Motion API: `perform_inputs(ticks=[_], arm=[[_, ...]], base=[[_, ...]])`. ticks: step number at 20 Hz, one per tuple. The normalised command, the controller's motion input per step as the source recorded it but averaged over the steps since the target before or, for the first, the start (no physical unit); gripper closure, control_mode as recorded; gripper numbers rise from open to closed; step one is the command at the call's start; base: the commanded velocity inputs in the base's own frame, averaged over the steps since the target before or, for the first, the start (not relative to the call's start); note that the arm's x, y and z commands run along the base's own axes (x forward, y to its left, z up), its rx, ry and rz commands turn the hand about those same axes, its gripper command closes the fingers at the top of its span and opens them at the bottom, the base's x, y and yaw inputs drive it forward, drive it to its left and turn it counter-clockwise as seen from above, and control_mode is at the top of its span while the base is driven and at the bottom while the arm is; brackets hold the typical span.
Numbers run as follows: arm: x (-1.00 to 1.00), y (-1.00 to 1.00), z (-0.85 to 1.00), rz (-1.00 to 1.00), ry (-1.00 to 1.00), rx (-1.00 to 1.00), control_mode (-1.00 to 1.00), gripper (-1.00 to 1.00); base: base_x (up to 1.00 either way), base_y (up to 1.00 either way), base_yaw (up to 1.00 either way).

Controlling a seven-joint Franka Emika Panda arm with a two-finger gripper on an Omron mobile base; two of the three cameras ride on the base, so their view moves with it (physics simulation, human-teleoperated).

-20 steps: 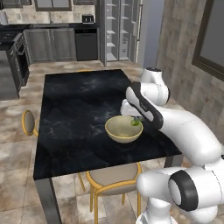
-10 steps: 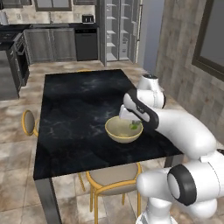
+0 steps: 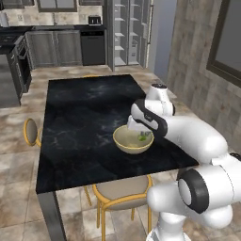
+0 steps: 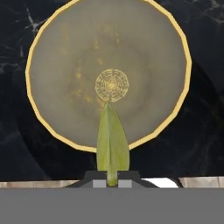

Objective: There is a bowl on the dining counter. Grab a lemon wedge from the fridge and place it in the bowl. Then get the liquor bottle and glass cup from the cabinet and place them next to the bowl.

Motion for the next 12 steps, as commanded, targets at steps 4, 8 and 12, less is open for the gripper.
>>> perform_inputs(ticks=[4,8,12], arm=[[0.09,0.07,-0.18,0.0,0.0,0.0,-1.0,1.0],[0.1,0.11,-0.2,0.0,0.0,0.0,-1.0,1.0],[0.18,0.14,-0.21,0.0,0.0,0.0,-1.0,1.0]], base=[[0.0,0.0,0.0],[0.0,0.0,0.0],[0.0,0.0,0.0]])
